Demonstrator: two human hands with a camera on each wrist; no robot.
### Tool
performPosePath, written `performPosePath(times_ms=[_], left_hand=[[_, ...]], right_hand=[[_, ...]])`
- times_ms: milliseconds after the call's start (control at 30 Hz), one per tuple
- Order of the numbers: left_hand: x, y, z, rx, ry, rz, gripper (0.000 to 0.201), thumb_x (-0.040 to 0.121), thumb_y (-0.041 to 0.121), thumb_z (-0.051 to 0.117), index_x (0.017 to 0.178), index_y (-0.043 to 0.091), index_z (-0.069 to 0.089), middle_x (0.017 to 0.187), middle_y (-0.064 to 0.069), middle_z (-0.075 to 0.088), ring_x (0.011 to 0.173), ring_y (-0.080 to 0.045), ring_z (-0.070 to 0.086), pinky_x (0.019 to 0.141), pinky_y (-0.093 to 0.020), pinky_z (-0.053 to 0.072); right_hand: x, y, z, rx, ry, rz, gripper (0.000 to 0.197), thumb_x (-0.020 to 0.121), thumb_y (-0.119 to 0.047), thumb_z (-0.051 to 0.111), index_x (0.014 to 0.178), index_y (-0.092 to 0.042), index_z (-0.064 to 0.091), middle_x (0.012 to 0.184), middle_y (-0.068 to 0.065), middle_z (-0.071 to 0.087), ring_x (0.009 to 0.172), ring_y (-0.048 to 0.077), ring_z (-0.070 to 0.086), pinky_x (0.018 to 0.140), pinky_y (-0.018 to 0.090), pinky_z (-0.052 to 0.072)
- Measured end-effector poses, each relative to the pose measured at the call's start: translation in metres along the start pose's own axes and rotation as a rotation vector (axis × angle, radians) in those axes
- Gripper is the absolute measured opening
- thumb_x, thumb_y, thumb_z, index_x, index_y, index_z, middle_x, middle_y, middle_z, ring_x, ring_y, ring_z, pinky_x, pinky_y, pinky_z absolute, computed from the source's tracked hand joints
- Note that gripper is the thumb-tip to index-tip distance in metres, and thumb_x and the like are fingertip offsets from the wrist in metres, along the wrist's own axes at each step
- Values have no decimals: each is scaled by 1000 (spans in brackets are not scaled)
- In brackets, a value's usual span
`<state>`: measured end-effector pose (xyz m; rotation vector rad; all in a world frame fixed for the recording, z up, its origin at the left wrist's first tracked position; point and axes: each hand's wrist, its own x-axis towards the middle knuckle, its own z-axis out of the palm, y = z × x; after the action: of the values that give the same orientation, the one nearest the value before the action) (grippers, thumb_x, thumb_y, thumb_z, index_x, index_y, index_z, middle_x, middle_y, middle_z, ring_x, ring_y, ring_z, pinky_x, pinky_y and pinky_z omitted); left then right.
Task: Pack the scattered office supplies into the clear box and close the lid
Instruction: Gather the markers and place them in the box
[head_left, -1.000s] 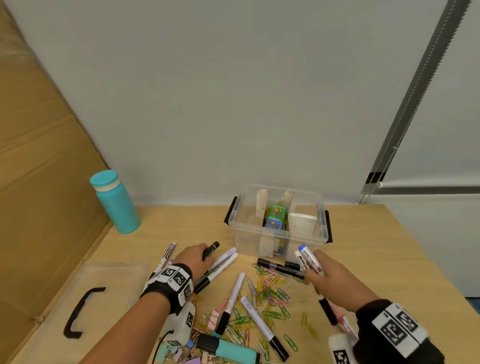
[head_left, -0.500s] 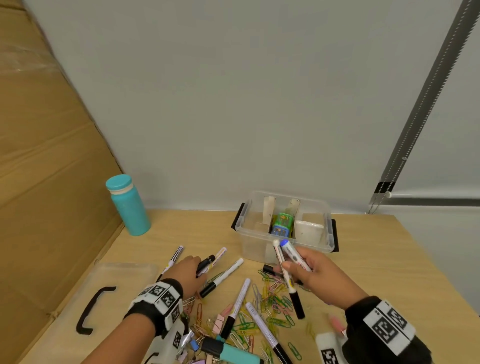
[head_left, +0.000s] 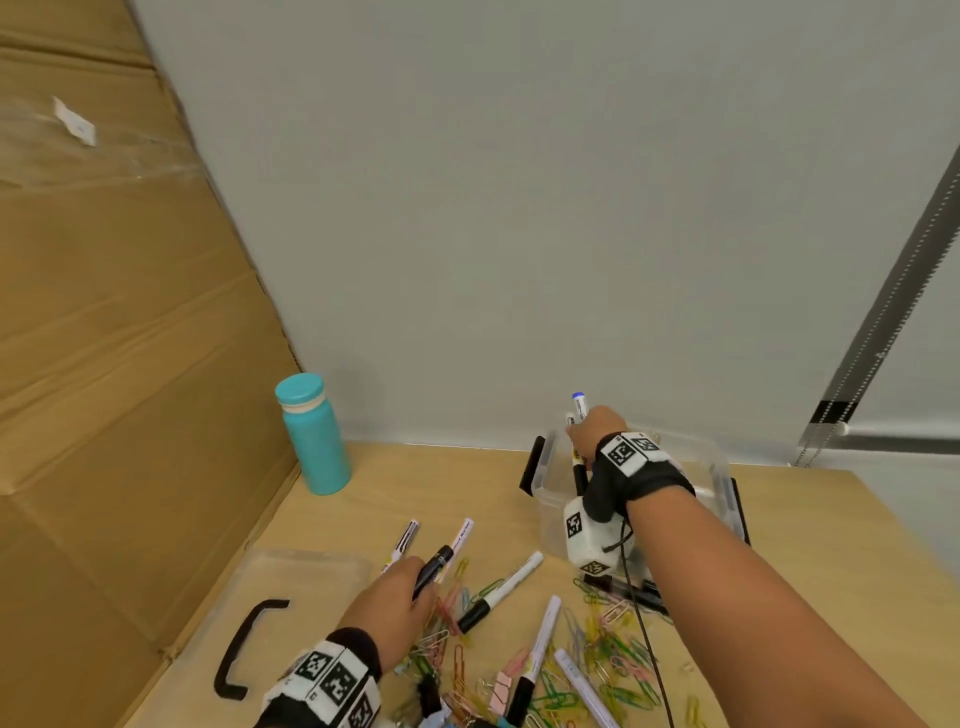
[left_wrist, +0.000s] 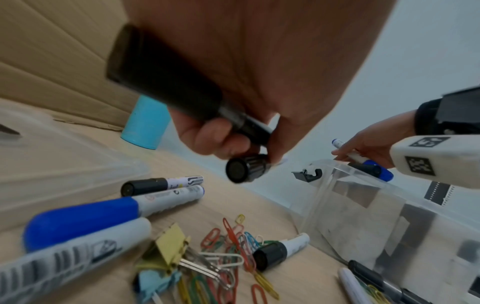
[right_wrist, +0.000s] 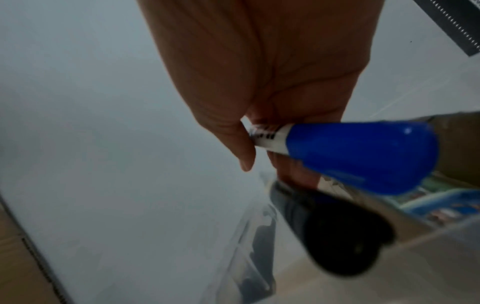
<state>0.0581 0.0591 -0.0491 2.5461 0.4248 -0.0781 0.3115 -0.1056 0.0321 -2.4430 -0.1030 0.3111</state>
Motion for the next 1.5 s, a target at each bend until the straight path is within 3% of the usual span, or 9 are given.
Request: performPosePath(times_ms=[133,267,333,533,667,900,1100,1300,1500], left_hand=[[4,-1,0,-30,4,18,16,99,34,38,107,24,47,101,-1,56,87,-18,59,78,-30,48],[9,-3,1,-68,-17,29,10,99,34,39,98,26,45,91,0,55,78,-16,56,69,-27,44],[12,-3,2,-79,-25,33,12,99,33,38,99,24,46,84,2,54,73,-15,54,66,-26,41],[13,4,4,-95,-73,67,16,100,37,35,99,24,44,71,6,48,62,-12,48,59,-25,37],[11,7,4,-134,-80,95,18,100,38,35,95,24,45,74,5,49,65,-13,48,64,-26,38],[9,34,-3,-291,39,179,17,97,37,42,89,27,52,75,-3,62,65,-13,57,63,-31,48],[53,121,-18,-55,128,213,19,97,37,43,90,22,54,74,6,55,64,-9,52,54,-22,39],[124,180,-5,330,8,65,30,95,29,47,110,8,62,102,-11,67,94,-28,65,74,-32,49],[147,200,9,315,-47,9,33,97,28,47,116,3,57,118,-15,63,107,-31,61,83,-33,48]], right_hand=[[14,3,5,14,-26,81,22,93,-16,48,106,1,54,107,16,65,89,33,63,83,37,52],[10,13,8,24,5,112,20,91,-16,47,104,-4,38,80,19,54,54,25,46,50,32,41],[0,10,8,33,-75,148,21,92,-12,44,107,-3,32,68,16,49,52,26,44,51,30,41],[-27,-1,3,-94,-65,29,38,93,-7,44,128,7,45,129,26,51,119,38,50,95,40,42],[-48,13,-2,-38,-24,-102,47,94,-6,38,141,-5,35,146,15,38,128,30,45,103,33,37],[-83,114,-30,-244,509,-280,41,93,-20,46,133,-12,45,142,8,41,131,24,36,110,39,32],[-79,157,-21,-265,321,-85,69,97,-43,33,151,-7,8,159,13,9,146,27,10,120,40,15],[-81,156,-19,-268,332,-87,67,98,-42,25,150,-3,8,159,14,6,146,26,11,120,36,17],[-82,155,-19,-308,315,-76,68,98,-44,22,150,-2,6,159,15,2,146,27,13,119,36,20]])
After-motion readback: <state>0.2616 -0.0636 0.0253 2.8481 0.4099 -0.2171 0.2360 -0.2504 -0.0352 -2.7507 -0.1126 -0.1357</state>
